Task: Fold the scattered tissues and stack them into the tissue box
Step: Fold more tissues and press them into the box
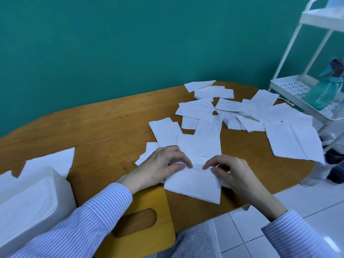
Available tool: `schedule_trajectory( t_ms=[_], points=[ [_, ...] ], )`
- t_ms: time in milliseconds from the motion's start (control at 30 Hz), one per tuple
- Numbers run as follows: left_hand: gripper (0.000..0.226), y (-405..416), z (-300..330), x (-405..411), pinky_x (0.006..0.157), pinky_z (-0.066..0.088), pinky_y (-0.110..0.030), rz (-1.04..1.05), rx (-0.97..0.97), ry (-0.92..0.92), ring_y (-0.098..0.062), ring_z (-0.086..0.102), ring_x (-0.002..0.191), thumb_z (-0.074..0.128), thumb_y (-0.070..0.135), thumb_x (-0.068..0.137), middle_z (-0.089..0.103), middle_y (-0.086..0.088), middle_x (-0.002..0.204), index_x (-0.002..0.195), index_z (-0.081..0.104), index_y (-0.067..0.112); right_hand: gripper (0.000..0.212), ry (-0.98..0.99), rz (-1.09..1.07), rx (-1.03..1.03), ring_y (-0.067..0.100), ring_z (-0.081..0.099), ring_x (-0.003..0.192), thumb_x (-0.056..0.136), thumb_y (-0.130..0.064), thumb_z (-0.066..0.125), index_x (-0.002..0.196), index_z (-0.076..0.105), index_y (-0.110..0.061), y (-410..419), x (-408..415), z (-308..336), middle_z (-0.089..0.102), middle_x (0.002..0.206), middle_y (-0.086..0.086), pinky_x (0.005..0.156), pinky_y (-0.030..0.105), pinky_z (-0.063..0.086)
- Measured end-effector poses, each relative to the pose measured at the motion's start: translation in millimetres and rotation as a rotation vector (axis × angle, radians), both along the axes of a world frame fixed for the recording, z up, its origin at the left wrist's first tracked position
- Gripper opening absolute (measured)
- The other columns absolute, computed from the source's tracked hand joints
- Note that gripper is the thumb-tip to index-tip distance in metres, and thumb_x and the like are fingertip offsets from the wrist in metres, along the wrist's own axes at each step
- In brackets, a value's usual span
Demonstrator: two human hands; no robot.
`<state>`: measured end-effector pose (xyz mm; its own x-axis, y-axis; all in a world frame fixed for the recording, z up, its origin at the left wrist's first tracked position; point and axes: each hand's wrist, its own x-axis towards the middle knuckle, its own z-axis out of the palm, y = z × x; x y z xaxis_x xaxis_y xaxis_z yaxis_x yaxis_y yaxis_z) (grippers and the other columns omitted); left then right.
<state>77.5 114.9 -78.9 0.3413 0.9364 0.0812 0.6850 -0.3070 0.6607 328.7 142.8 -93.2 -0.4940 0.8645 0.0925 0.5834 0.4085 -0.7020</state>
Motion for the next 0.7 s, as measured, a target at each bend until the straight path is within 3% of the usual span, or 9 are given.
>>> schedule_trajectory(
  t_ms=[133,267,367,500,633,700],
  points=[
    [0.021,-7,8,-6,0.075,0.045,-0.028,0.075,-0.012,-0.105,-0.019,0.059,0.084,0.069,0.018,0.093,0.063,0.010,0.094,0.099,0.077,0.037,0.030,0.052,0.026,0.004,0.004,0.064,0.085,0.094,-0.012,0.063,0.089,0.071,-0.040,1,-1,17,0.069,0.096,-0.019,0.071,0.023,0.051],
    [0.023,-19,17,-14,0.076,0.046,-0.024,0.134,-0.005,-0.127,-0.015,0.061,0.091,0.069,0.016,0.093,0.067,0.012,0.096,0.102,0.078,0.035,0.026,0.074,0.067,-0.017,0.008,0.064,0.082,0.094,-0.016,0.064,0.090,0.072,-0.040,-2,-6,25,0.070,0.095,-0.019,0.071,0.031,0.053],
    [0.023,-34,27,-23,0.080,0.047,-0.030,0.168,0.008,-0.104,-0.013,0.061,0.095,0.069,0.015,0.093,0.067,0.013,0.099,0.107,0.078,0.032,0.027,0.097,0.076,-0.008,0.007,0.064,0.083,0.094,-0.015,0.064,0.090,0.073,-0.039,-5,-17,34,0.070,0.095,-0.019,0.072,0.030,0.052],
    [0.026,-61,53,-40,0.080,0.046,-0.022,0.264,0.088,-0.104,-0.006,0.061,0.096,0.070,0.012,0.092,0.065,0.018,0.097,0.107,0.078,0.032,0.032,0.173,0.117,0.048,0.002,0.063,0.095,0.096,-0.010,0.058,0.090,0.073,-0.038,-8,-45,60,0.068,0.098,-0.023,0.076,0.017,0.047],
    [0.025,-98,89,-70,0.079,0.045,-0.016,0.369,0.188,-0.114,-0.009,0.062,0.096,0.070,0.011,0.092,0.067,0.013,0.096,0.104,0.078,0.032,0.035,0.242,0.202,0.073,0.011,0.061,0.079,0.096,-0.006,0.057,0.089,0.074,-0.035,-18,-83,89,0.068,0.094,-0.017,0.066,0.022,0.044],
    [0.024,-121,103,-89,0.079,0.046,-0.018,0.421,0.200,-0.114,-0.009,0.063,0.096,0.071,0.012,0.091,0.068,0.014,0.096,0.103,0.079,0.032,0.034,0.277,0.263,0.093,0.010,0.059,0.077,0.095,-0.004,0.057,0.089,0.075,-0.033,-26,-108,100,0.068,0.091,-0.014,0.064,0.017,0.040]
  ],
)
